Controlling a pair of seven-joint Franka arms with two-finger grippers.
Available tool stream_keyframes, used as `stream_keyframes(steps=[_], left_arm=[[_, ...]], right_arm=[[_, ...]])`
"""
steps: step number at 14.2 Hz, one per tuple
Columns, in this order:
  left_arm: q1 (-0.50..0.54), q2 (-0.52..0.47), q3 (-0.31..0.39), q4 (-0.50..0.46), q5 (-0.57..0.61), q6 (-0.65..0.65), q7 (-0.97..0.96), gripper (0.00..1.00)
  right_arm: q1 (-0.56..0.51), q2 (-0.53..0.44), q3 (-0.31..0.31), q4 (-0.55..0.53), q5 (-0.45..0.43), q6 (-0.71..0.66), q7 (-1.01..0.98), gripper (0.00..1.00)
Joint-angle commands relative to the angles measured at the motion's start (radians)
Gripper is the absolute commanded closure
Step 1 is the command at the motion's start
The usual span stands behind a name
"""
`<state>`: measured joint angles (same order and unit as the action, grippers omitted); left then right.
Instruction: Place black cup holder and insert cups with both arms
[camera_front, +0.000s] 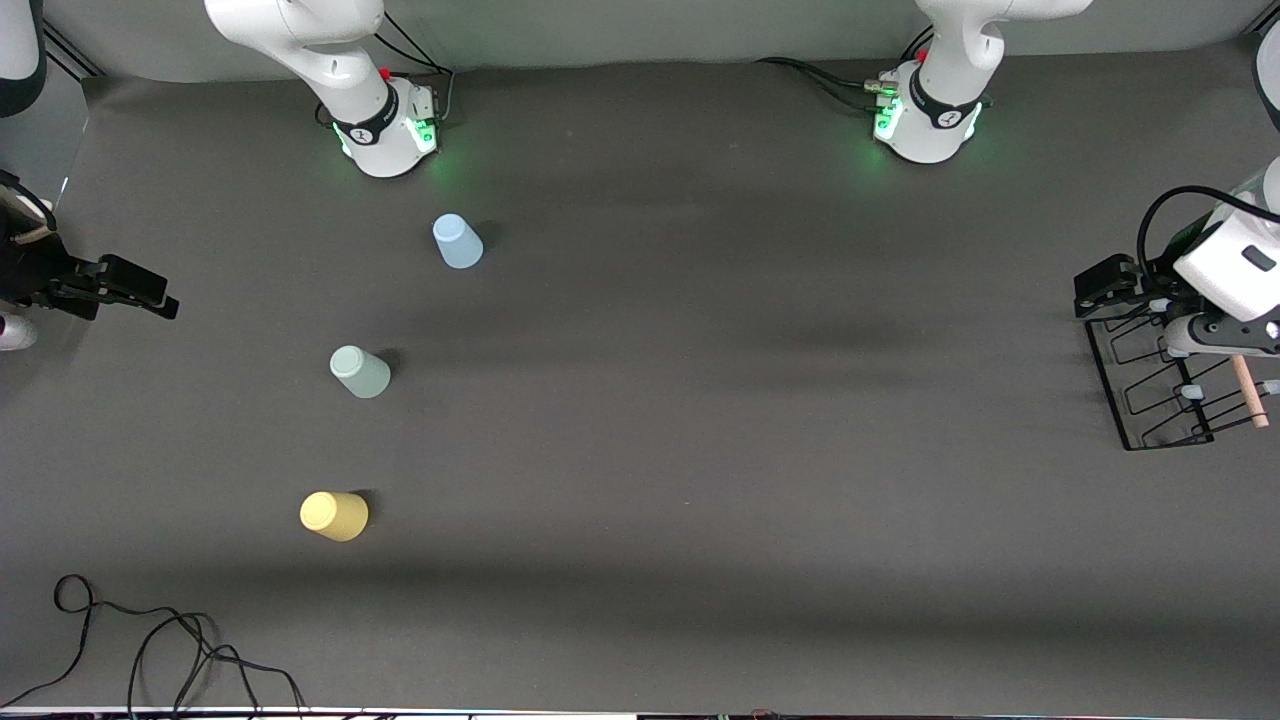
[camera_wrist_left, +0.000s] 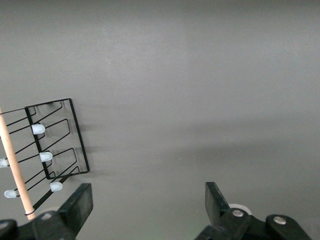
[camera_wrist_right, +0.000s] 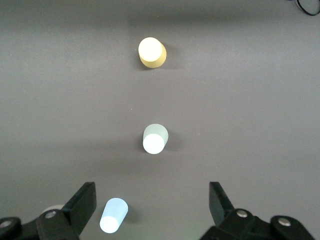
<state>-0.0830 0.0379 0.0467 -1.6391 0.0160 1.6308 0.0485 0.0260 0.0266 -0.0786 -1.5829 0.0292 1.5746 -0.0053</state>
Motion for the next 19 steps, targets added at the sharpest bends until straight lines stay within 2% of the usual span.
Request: stream_keyframes(steps=[1,17,19], left_arm=[[0.0,-0.015,-0.001,-0.001,-0.011,-0.019,0.007,0.0],[0.002,-0.015,-0.001,0.001,-0.011,-0.019,0.007,0.0],[0.002,-0.015,-0.001,0.001,-0.011,-0.019,0.008,0.0]], right_arm=[[0.011,-0.017,-0.009,-0.006,-0.008,-0.007,-0.01,0.0],[0.009,-0.016,-0.009,0.0,-0.011,-0.012,-0.016,0.0],[0.011,-0.017,-0.009,-0.003,-0.018,-0.012,-0.067,0.0]])
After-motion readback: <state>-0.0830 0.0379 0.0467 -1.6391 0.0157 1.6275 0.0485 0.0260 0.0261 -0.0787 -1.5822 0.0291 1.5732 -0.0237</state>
